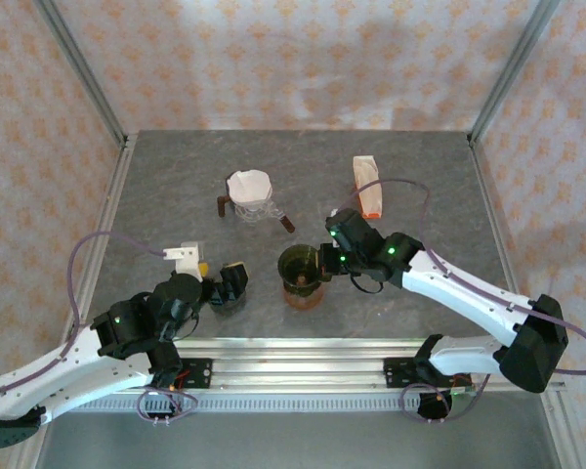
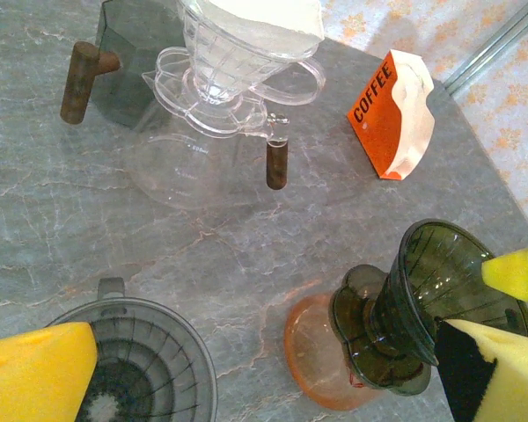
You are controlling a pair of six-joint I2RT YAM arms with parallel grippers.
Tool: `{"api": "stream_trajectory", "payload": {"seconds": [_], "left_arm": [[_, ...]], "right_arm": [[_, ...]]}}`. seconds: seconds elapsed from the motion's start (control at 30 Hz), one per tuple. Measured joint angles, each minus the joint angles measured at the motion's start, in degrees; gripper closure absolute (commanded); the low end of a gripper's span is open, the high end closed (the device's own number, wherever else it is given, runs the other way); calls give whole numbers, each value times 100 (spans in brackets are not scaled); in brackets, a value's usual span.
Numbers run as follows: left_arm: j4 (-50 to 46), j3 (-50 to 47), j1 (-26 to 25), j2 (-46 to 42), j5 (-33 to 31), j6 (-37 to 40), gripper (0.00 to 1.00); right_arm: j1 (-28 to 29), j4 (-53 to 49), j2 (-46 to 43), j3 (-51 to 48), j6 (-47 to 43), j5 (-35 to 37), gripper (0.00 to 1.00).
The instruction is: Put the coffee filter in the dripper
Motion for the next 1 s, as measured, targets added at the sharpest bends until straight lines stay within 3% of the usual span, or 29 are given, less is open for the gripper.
{"api": "stream_trajectory", "payload": {"seconds": [0.33, 0.47, 0.67, 0.8, 1.0], "left_arm": [[22, -59, 0, -17, 0, -7, 0], [35, -76, 0, -13, 0, -31, 0], [42, -76, 0, -13, 0, -42, 0], [42, -76, 0, -13, 0, -42, 0], [42, -76, 0, -13, 0, -42, 0]], "right_arm": [[50, -170, -103, 4, 28, 46, 98], [52, -210, -114, 2, 107, 44, 64], [72, -245, -114, -2, 131, 61, 45], [72, -245, -221, -15, 144, 68, 43], [72, -164, -439, -33, 146, -11, 51]]}}
